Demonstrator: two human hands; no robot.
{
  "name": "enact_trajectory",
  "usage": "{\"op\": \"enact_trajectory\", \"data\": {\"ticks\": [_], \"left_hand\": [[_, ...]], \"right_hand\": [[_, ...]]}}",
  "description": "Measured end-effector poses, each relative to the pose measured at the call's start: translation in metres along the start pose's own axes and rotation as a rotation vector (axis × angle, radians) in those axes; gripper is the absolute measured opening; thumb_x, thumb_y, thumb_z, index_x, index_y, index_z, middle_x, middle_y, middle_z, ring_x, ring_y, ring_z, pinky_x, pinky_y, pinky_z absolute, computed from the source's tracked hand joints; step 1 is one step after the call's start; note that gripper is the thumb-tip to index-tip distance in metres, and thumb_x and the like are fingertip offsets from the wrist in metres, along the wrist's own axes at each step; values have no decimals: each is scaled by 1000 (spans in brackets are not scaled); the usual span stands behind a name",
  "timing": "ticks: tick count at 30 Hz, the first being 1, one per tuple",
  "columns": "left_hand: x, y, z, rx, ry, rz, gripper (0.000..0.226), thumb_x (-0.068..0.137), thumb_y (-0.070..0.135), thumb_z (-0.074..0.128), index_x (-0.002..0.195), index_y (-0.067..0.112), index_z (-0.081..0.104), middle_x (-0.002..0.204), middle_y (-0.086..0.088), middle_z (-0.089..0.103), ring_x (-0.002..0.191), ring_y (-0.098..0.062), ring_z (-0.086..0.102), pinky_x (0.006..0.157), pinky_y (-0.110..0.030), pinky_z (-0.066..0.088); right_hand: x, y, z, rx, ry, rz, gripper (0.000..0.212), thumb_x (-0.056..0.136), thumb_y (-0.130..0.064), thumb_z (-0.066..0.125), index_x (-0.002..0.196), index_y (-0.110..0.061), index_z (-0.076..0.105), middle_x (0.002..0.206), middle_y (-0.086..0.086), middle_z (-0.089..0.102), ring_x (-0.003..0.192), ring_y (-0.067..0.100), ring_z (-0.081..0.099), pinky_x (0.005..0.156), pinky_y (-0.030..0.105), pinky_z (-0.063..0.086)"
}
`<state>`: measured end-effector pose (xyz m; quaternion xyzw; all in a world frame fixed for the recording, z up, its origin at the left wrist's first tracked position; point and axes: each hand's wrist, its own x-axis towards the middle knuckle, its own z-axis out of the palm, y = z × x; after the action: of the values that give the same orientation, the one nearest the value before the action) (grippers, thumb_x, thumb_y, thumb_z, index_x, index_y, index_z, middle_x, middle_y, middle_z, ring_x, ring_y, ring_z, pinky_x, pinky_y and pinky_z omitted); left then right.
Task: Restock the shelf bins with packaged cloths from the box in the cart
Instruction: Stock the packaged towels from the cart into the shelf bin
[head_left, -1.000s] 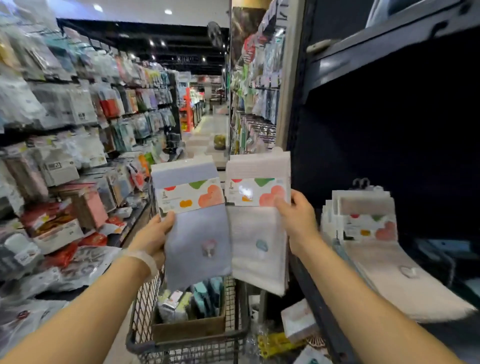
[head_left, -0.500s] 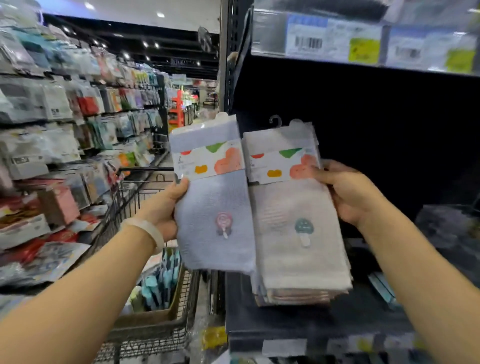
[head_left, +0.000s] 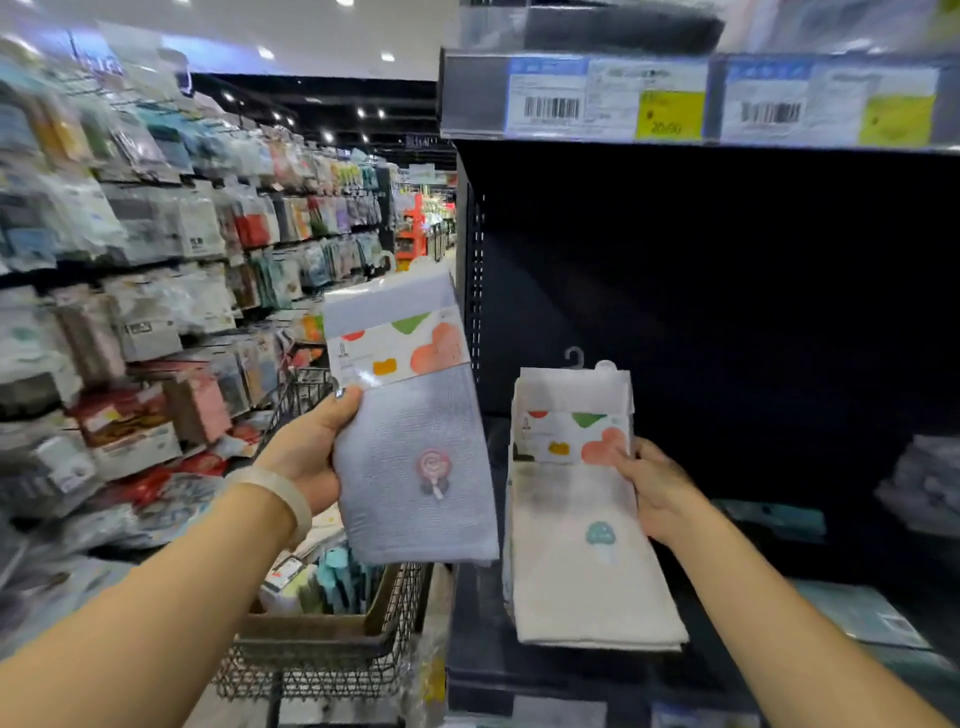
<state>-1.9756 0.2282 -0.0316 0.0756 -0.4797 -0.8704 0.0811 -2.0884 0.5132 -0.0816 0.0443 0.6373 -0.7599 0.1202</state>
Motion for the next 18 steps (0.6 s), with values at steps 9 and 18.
{"op": "enact_trajectory", "data": {"ticks": [9,18], "left_hand": [[8,-3,-5,-39,-19,-38,21,99,22,42,98,16,62,74,-3,75,62,-17,72,53,-31,59],[22,-6,-2,-35,-39,-90,17,97,20,46,99,14,62,78,-4,75,79,-20,66,72,-37,52]], "right_hand": [[3,15,9,-149,191,-109,32,82,-21,71,109,-20,55,100,5,64,87,25,64,69,36,54],[-2,5,18,-587,271,-236,31,96,-29,50,121,-11,53,105,4,55,82,12,50,72,28,41]]}}
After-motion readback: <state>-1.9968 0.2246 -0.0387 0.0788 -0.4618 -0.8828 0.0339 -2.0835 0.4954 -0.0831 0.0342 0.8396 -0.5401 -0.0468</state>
